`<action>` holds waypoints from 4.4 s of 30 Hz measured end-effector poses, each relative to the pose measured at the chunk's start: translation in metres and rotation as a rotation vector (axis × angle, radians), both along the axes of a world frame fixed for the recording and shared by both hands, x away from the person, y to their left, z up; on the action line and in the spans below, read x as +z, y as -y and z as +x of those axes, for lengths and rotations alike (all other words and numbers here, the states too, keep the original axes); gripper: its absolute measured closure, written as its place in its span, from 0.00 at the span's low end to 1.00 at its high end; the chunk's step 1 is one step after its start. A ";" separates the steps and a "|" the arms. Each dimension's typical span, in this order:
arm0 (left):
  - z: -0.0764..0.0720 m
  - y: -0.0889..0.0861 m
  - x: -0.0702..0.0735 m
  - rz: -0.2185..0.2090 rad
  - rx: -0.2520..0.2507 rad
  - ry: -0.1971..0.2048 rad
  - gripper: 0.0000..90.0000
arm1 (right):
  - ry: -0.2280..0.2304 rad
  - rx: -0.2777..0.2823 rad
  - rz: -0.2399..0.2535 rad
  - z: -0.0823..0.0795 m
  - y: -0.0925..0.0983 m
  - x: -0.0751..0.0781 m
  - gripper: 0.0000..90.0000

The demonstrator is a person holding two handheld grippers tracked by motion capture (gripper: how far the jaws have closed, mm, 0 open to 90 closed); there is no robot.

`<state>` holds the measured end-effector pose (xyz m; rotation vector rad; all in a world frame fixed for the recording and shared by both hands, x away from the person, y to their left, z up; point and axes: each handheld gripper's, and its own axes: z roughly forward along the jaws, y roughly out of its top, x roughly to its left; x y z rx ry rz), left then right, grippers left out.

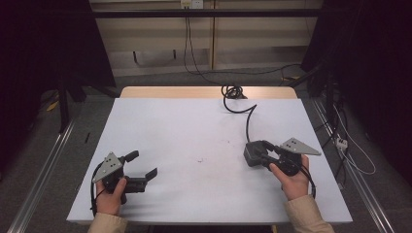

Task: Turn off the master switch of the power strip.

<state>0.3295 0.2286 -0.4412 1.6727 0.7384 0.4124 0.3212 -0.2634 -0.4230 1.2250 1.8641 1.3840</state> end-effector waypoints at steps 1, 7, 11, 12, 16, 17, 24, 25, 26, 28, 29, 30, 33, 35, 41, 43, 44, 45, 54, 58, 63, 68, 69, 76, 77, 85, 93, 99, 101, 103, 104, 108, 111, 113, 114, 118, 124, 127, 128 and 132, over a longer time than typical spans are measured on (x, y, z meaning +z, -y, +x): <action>0.000 0.000 0.000 -0.001 0.000 0.000 0.02 | 0.002 -0.002 0.001 0.000 0.000 0.000 0.56; 0.000 -0.001 0.000 -0.002 0.003 -0.001 0.02 | -0.004 0.004 0.017 0.000 -0.002 0.001 0.43; 0.000 0.000 0.000 -0.001 0.000 0.000 0.02 | -0.011 0.017 0.021 0.000 -0.003 0.001 0.37; 0.000 0.000 0.000 -0.003 0.002 -0.002 0.02 | -0.010 0.019 0.019 0.000 -0.004 0.001 0.36; 0.000 0.000 0.000 -0.003 0.003 -0.001 0.02 | -0.015 0.030 0.022 -0.001 -0.005 0.000 0.31; 0.000 0.000 0.000 -0.003 0.003 -0.001 0.02 | -0.015 0.034 0.021 -0.001 -0.005 0.000 0.30; 0.000 -0.001 -0.001 -0.004 0.006 -0.004 0.02 | -0.011 0.056 0.008 -0.006 -0.006 0.000 0.25; 0.000 -0.001 -0.001 -0.005 0.005 -0.003 0.02 | -0.009 0.056 0.010 -0.006 -0.005 0.000 0.24; 0.000 -0.001 -0.001 -0.008 0.005 -0.002 0.02 | -0.010 0.056 0.011 -0.007 -0.005 0.000 0.23; 0.000 -0.001 -0.001 -0.008 0.005 -0.002 0.02 | -0.009 0.059 0.011 -0.008 -0.004 0.000 0.22; 0.000 -0.001 -0.001 -0.007 0.005 -0.002 0.02 | -0.009 0.062 0.008 -0.009 -0.004 -0.001 0.22; 0.000 -0.001 -0.001 -0.007 0.005 -0.003 0.02 | -0.010 0.065 0.009 -0.010 -0.003 -0.001 0.22; 0.000 -0.001 -0.001 -0.006 0.005 -0.003 0.02 | -0.013 0.067 0.010 -0.012 -0.002 -0.001 0.21; 0.000 -0.001 -0.001 -0.006 0.005 -0.001 0.02 | -0.012 0.069 0.017 -0.013 -0.001 -0.001 0.21; 0.000 -0.002 -0.001 -0.004 0.008 -0.003 0.02 | -0.014 0.080 0.016 -0.018 0.000 -0.002 0.19; 0.000 -0.002 0.000 -0.003 0.008 -0.002 0.02 | -0.019 0.082 0.022 -0.020 0.001 -0.003 0.19; 0.000 -0.002 -0.001 -0.006 0.007 -0.001 0.02 | -0.016 0.082 0.020 -0.020 0.001 -0.003 0.19; 0.000 -0.002 -0.001 -0.004 0.007 -0.001 0.02 | -0.015 0.082 0.021 -0.021 0.002 -0.003 0.19; -0.001 -0.003 0.000 -0.005 0.009 -0.003 0.02 | -0.014 0.089 0.019 -0.025 0.005 -0.005 0.17; -0.001 -0.003 0.000 -0.006 0.009 -0.003 0.02 | -0.017 0.090 0.015 -0.027 0.007 -0.006 0.17; -0.001 -0.003 0.000 -0.006 0.008 -0.003 0.02 | -0.016 0.088 0.019 -0.030 0.011 -0.007 0.17; -0.001 -0.002 0.000 -0.010 0.010 -0.003 0.02 | -0.015 0.086 0.020 -0.033 0.014 -0.007 0.17; -0.001 -0.002 0.000 -0.009 0.010 -0.003 0.02 | -0.016 0.086 0.020 -0.033 0.015 -0.008 0.17; -0.001 -0.003 0.000 -0.008 0.010 -0.001 0.02 | -0.019 0.086 0.020 -0.037 0.018 -0.010 0.17; -0.001 -0.002 0.000 -0.008 0.010 0.000 0.02 | -0.020 0.084 0.020 -0.037 0.018 -0.011 0.17; -0.001 -0.003 0.000 -0.009 0.010 -0.001 0.02 | -0.022 0.082 0.014 -0.040 0.024 -0.012 0.17; -0.001 -0.002 0.000 -0.008 0.009 -0.002 0.02 | -0.023 0.083 0.010 -0.043 0.027 -0.014 0.16; -0.001 -0.002 0.000 -0.008 0.011 -0.002 0.02 | -0.024 0.082 0.001 -0.044 0.030 -0.016 0.16; -0.001 -0.002 0.000 -0.009 0.011 -0.002 0.02 | -0.026 0.079 0.001 -0.045 0.031 -0.016 0.16; -0.001 -0.002 0.000 -0.009 0.013 -0.003 0.02 | -0.025 0.077 0.001 -0.045 0.032 -0.017 0.16; -0.001 -0.002 0.000 -0.009 0.013 -0.003 0.02 | -0.026 0.076 -0.001 -0.045 0.032 -0.017 0.16; -0.001 -0.002 0.000 -0.009 0.013 -0.003 0.02 | -0.027 0.076 -0.011 -0.046 0.034 -0.018 0.16; -0.001 -0.002 0.000 -0.008 0.012 -0.004 0.02 | -0.031 0.076 -0.013 -0.047 0.034 -0.019 0.16; -0.001 -0.002 0.000 -0.005 0.009 -0.002 0.02 | -0.032 0.073 -0.011 -0.048 0.035 -0.019 0.16; -0.001 -0.002 0.000 -0.005 0.009 -0.001 0.02 | -0.032 0.073 -0.012 -0.048 0.035 -0.019 0.16; -0.001 -0.002 0.000 -0.004 0.006 0.000 0.02 | -0.032 0.073 -0.014 -0.049 0.037 -0.020 0.16; -0.001 -0.002 0.000 -0.004 0.006 0.000 0.02 | -0.031 0.072 -0.018 -0.051 0.040 -0.021 0.16; -0.001 -0.002 0.000 -0.005 0.008 0.000 0.02 | -0.034 0.069 -0.016 -0.051 0.040 -0.022 0.16; -0.001 -0.002 0.000 -0.004 0.006 0.000 0.02 | -0.036 0.069 -0.016 -0.052 0.041 -0.023 0.16; -0.001 -0.002 -0.001 -0.004 0.006 0.000 0.02 | -0.036 0.071 -0.019 -0.052 0.042 -0.024 0.16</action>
